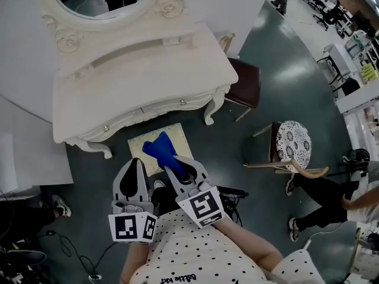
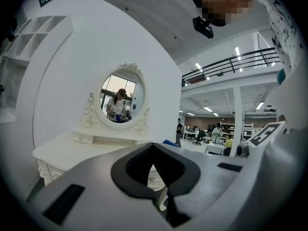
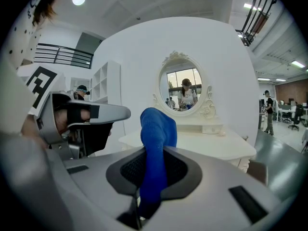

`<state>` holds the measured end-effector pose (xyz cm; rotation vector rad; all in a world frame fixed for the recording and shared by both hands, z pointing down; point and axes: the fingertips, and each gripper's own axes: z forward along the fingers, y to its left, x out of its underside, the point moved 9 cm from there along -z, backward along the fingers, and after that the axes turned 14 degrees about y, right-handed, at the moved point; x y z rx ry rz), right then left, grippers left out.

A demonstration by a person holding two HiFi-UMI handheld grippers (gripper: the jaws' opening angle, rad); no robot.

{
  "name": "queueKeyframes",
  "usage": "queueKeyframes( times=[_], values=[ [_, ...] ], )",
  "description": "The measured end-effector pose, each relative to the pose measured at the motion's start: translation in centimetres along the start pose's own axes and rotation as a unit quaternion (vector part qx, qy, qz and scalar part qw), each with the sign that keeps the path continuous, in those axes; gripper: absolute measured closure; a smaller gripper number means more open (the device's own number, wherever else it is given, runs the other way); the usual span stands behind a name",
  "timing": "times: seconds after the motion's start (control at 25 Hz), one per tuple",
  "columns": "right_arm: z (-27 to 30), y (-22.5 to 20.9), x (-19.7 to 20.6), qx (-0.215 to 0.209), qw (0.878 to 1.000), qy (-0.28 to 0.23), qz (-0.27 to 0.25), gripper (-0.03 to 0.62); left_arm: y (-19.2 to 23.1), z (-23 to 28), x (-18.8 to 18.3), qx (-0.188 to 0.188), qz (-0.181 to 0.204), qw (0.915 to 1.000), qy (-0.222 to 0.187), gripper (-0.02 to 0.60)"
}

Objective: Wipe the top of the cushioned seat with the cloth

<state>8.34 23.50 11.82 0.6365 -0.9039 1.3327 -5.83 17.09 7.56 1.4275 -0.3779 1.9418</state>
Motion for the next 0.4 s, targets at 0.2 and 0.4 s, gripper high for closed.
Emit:
queueKeyframes(
  times=[0.2, 0.4],
  values=[
    [0.11, -0.26, 0.0, 0.001, 1.0, 0.002, 0.003, 0.533, 0.02, 0.24, -0.11, -0.001, 0.0, 1.0, 0.001, 0.589],
    [0.07, -0.38, -0.18, 0.001, 1.0, 0.003, 0.003, 0.533, -0.02, 0.3, -0.38, -0.001, 0.0, 1.0, 0.0, 0.589]
  ],
)
